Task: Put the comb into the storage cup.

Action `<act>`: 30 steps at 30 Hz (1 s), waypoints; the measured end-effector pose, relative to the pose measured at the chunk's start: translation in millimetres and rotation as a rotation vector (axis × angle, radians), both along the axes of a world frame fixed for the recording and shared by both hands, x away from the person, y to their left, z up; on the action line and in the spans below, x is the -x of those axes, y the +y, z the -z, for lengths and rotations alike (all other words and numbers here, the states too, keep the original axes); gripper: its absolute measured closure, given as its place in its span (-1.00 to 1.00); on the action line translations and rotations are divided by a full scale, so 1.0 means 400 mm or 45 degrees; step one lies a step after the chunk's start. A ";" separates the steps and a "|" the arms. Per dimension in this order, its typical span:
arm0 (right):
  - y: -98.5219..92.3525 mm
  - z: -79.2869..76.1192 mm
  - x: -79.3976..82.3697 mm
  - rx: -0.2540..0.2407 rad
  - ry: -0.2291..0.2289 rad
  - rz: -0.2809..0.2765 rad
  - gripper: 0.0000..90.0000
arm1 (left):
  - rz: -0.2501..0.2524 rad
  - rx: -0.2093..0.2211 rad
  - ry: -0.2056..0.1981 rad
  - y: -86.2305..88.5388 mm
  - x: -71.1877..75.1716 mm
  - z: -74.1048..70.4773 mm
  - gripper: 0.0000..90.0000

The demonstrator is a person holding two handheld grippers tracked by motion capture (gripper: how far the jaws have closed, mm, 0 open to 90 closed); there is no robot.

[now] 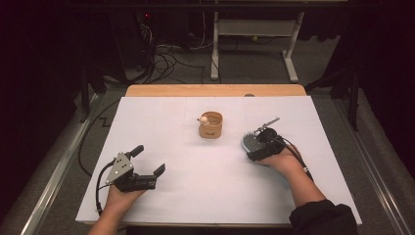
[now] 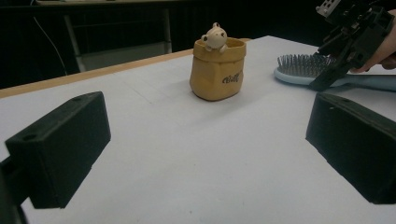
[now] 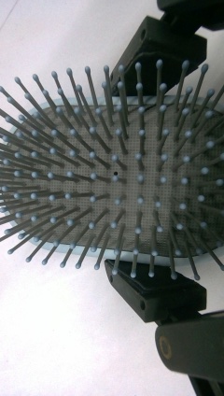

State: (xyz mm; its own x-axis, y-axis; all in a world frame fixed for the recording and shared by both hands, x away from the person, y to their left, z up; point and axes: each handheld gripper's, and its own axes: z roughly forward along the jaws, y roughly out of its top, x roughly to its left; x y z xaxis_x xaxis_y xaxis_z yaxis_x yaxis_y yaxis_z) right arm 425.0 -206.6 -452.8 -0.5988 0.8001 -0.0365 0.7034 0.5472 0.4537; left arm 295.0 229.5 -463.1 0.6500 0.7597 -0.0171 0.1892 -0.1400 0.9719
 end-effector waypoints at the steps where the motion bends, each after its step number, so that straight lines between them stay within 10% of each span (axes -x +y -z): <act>1: 0.000 -0.001 -0.001 0.008 0.002 -0.002 -0.58 | -0.001 -0.001 -0.001 -0.001 0.000 0.000 -0.99; 30: 0.008 -0.016 -0.006 0.043 0.053 0.025 -0.53 | -0.010 0.011 0.005 0.004 -0.002 0.002 -0.96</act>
State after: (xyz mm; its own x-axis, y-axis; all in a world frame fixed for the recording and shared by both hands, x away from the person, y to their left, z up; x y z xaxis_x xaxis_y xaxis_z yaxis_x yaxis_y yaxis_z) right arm 427.2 -203.3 -446.4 -0.5847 0.8103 -0.0393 0.7319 0.5478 0.4053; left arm 295.6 231.1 -463.8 0.6442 0.7644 -0.0262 0.1937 -0.1298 0.9724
